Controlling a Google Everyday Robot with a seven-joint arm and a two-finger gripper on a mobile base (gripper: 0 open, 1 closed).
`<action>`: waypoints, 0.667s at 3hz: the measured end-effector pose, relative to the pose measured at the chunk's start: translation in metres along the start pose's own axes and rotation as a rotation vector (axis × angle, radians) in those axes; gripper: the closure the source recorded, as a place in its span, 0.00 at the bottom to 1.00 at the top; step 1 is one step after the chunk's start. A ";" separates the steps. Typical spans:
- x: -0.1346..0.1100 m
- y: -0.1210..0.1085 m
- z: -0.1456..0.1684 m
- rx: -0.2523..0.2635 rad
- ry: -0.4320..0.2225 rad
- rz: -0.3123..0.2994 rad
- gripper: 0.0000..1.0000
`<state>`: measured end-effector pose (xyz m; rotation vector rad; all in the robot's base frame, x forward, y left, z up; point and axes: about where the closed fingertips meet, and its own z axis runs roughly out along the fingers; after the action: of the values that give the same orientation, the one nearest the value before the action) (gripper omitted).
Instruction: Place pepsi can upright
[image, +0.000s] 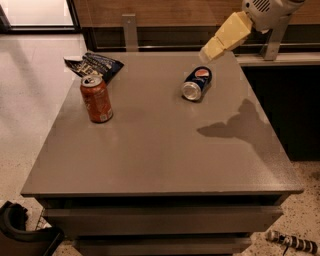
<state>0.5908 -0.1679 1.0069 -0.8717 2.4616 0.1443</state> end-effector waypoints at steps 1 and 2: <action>-0.014 -0.016 0.010 0.028 -0.016 0.184 0.00; -0.016 -0.017 0.012 0.030 -0.019 0.273 0.00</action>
Offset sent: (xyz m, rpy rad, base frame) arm 0.0234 -0.0021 0.0001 0.0723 0.0203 -0.1715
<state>0.6170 -0.1695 1.0063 -0.5157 2.5480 0.2099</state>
